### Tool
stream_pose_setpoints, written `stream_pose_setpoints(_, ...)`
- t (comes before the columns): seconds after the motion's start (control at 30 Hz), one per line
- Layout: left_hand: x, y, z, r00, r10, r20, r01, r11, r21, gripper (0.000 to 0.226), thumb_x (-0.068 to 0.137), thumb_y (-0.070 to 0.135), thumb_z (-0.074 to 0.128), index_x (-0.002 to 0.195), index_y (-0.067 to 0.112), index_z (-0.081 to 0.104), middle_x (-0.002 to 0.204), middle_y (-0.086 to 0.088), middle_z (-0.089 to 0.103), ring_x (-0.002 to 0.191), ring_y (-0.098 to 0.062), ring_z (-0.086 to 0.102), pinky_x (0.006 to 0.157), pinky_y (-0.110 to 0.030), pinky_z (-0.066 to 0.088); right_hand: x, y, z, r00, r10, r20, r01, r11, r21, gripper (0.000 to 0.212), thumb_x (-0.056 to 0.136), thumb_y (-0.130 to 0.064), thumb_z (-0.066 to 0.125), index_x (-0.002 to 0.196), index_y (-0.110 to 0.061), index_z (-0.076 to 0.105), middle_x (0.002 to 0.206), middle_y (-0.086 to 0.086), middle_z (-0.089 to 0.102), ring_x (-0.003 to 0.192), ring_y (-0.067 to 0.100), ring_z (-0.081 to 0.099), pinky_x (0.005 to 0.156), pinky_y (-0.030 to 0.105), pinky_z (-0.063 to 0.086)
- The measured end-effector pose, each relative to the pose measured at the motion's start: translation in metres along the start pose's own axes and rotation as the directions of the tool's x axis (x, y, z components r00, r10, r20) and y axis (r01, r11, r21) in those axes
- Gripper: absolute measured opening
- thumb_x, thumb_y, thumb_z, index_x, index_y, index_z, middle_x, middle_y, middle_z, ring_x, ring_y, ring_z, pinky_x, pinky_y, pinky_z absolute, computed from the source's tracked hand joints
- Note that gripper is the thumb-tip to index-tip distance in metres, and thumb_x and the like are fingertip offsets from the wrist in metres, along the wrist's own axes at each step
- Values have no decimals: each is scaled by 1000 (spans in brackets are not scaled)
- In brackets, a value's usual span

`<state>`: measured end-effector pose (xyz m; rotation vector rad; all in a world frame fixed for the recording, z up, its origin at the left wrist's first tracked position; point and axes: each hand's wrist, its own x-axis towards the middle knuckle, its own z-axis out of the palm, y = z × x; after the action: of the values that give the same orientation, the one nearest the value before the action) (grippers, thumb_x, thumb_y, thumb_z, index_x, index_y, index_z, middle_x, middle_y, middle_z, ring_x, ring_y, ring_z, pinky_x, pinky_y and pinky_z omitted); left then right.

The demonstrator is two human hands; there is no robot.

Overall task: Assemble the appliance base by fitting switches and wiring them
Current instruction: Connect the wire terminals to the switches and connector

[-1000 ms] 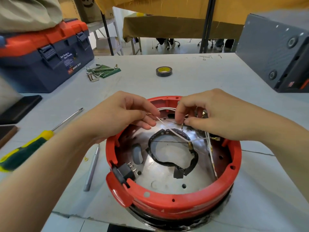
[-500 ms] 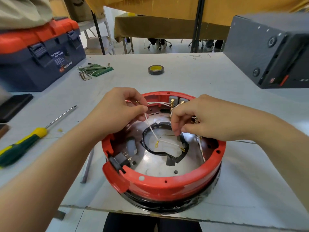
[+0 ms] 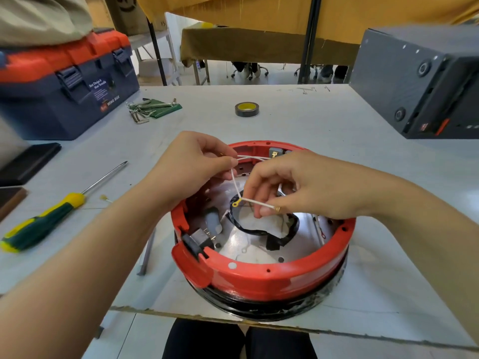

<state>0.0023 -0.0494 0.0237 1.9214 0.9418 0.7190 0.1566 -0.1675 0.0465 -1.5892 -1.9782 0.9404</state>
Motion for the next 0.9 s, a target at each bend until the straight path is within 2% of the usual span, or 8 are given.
stream_pose_setpoints(0.07,-1,1,0,1000,8,-1,-8,1000,22,6,82,6,69,87,7,72,64,-8,71,53,-6,62,58,-14,51,1,0,1,998,-35,-43,37,998,49,20,84,-5,67,100,-16,64,85,-4,69,70,0,62,63,11,46)
stream_pose_setpoints(0.13,-2,2,0,1000,18,1,-18,999,42,6,82,6,69,88,5,72,55,-1,68,47,-1,58,51,-9,45,2,-2,2,995,-79,-68,83,995,61,18,83,-4,68,96,-16,66,87,-2,69,79,7,64,70,17,50)
stream_pose_setpoints(0.4,-4,2,-2,998,68,11,-69,983,171,6,81,14,69,86,15,73,43,12,58,42,4,49,48,-7,36,7,-7,6,982,-107,-153,139,967,215,4,82,-7,69,82,-8,74,77,4,73,71,4,66,66,10,47)
stream_pose_setpoints(0.5,-5,2,-2,997,75,22,-78,980,181,7,80,15,70,86,16,73,50,6,61,45,2,50,54,-12,39,9,-9,8,983,-104,-149,131,974,185,8,82,-11,70,76,-13,73,72,3,71,66,3,63,63,12,47)
stream_pose_setpoints(0.6,-5,2,-1,995,98,12,-98,972,212,9,79,17,71,88,17,73,64,0,65,58,-8,54,64,-22,43,12,-9,8,986,-98,-133,113,987,112,9,82,-20,71,73,-21,73,72,-3,70,67,4,61,65,18,49)
stream_pose_setpoints(0.67,-5,2,-1,994,110,14,-111,968,227,10,80,15,70,89,15,72,66,2,67,60,-7,59,65,-19,45,13,-9,9,985,-98,-142,110,991,82,10,80,-23,72,71,-27,72,73,-7,68,66,2,59,64,18,47)
stream_pose_setpoints(0.77,-6,6,-3,988,145,60,-156,953,260,10,83,12,68,93,12,71,75,2,71,57,-1,65,57,-6,44,14,-9,10,988,-91,-128,98,994,47,8,80,-22,72,73,-20,73,76,-4,69,64,4,59,62,19,47)
stream_pose_setpoints(0.9,-9,8,-14,971,217,102,-239,893,380,12,86,21,66,96,19,70,77,9,70,66,0,66,66,-13,49,16,-9,12,993,-90,-79,92,995,31,8,84,-14,69,77,-11,71,61,-8,67,56,0,60,55,9,43)
